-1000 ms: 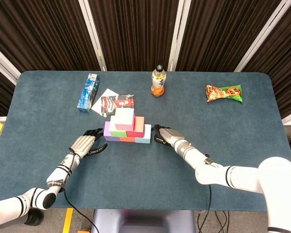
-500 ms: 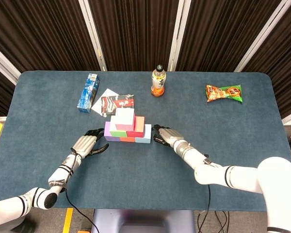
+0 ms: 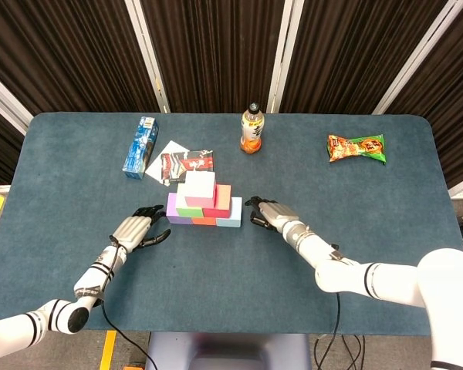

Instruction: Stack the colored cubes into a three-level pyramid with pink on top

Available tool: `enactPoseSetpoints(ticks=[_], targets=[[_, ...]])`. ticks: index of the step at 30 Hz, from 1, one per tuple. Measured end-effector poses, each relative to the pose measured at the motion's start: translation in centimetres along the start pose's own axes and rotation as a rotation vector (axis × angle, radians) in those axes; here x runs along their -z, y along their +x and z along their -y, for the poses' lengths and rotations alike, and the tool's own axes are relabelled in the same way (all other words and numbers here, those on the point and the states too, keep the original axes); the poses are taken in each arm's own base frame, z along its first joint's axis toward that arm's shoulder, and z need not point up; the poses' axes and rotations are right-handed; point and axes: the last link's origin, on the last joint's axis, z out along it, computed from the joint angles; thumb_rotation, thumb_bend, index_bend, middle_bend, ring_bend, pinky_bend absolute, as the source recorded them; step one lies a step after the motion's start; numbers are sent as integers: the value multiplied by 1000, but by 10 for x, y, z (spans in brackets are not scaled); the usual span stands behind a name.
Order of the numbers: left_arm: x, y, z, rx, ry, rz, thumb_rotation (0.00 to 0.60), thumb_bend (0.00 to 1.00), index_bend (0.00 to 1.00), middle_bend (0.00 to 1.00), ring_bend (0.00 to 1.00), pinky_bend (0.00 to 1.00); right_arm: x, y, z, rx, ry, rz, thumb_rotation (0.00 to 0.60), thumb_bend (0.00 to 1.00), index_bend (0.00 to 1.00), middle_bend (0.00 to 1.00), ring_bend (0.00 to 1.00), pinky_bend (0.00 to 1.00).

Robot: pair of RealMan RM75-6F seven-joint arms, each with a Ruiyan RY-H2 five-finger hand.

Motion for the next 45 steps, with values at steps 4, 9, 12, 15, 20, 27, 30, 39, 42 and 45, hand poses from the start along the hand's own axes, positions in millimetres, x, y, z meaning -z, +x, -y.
enactPoseSetpoints(ticks=[4, 9, 12, 15, 20, 27, 30, 39, 42, 45], targets=[[5, 4, 5, 1, 11, -16, 0, 295, 150, 0, 0, 0, 6, 5, -4, 2, -5, -5, 0, 812, 194, 0, 0, 0], [16, 16, 13, -2, 30, -64, 0, 296, 147, 0, 0, 0, 26, 17, -13, 5, -6, -29, 0, 812, 188, 0, 0, 0], [26, 26, 22, -2, 48, -108, 0, 297, 139, 7, 0, 0, 42, 28, -24, 7, -10, -64, 0, 805, 168, 0, 0, 0], [40, 38, 32, 7, 74, -167, 113, 298, 131, 24, 0, 0, 62, 38, -41, 26, -18, -127, 12, 717, 141, 0, 0, 16], [72, 55, 58, 13, 147, -305, 600, 317, 131, 68, 21, 14, 100, 45, -81, 31, -43, -278, 160, 553, 101, 0, 0, 147], [134, 58, 93, -8, 248, -458, 600, 323, 131, 95, 37, 22, 162, 42, -141, 12, -54, -538, 336, 492, 71, 10, 0, 160], [158, 54, 100, -27, 267, -504, 600, 324, 132, 96, 37, 22, 191, 34, -165, 16, -53, -637, 347, 458, 62, 10, 0, 160], [211, 31, 106, -72, 339, -549, 600, 325, 131, 96, 37, 21, 242, 4, -209, 91, -96, -768, 348, 452, 56, 10, 0, 134], [220, 27, 104, -102, 357, -557, 600, 325, 131, 96, 36, 21, 249, -6, -212, 124, -101, -792, 349, 452, 51, 9, 0, 110], [228, 18, 101, -117, 368, -544, 600, 325, 131, 95, 36, 21, 256, -15, -215, 129, -103, -819, 348, 452, 51, 9, 0, 97]])
